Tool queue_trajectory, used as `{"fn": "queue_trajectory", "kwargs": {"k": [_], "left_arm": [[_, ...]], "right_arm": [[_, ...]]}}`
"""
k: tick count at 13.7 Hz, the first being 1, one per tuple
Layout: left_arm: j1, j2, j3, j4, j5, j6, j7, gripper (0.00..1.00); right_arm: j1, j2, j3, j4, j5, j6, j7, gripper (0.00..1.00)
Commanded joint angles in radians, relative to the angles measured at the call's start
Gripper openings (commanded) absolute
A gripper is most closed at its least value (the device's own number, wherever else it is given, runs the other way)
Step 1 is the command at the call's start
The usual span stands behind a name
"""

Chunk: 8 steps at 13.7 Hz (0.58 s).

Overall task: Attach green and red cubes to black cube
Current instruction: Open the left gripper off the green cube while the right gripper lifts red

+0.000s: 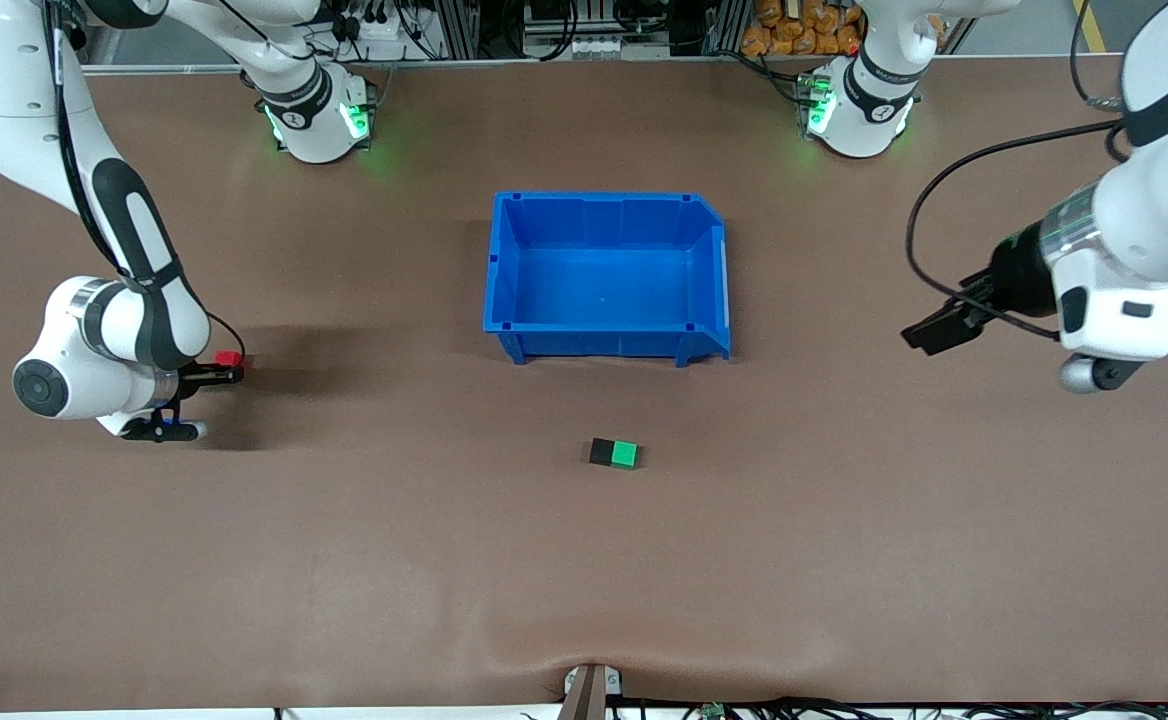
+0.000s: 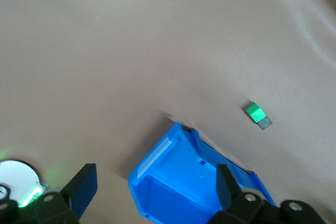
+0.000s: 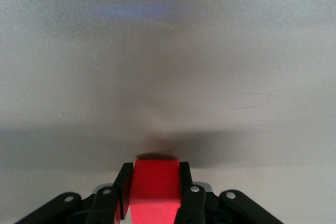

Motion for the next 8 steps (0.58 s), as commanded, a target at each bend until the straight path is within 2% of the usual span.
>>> {"fn": "queue_trajectory", "kwargs": {"k": [1,5,8], "left_arm": [[0.005,-0.071,-0.007,-0.065,0.05,-0.003,0.114,1.0],[0.003,-0.125,-0.011,-0.111,0.144,-0.003,0.339,1.0],[0.005,-0.151,-0.011,-0.109,0.166,-0.009,0.401,1.0]], "right_arm": [[-0.014,-0.005,0.01,-0.004,-0.002,-0.003,-0.001,0.0],[-0.011,-0.005,0.01,0.028,0.009,-0.055,0.032,0.0],[-0.005,-0.005,0.01,0.033,0.009,-0.055,0.08,0.0]]}}
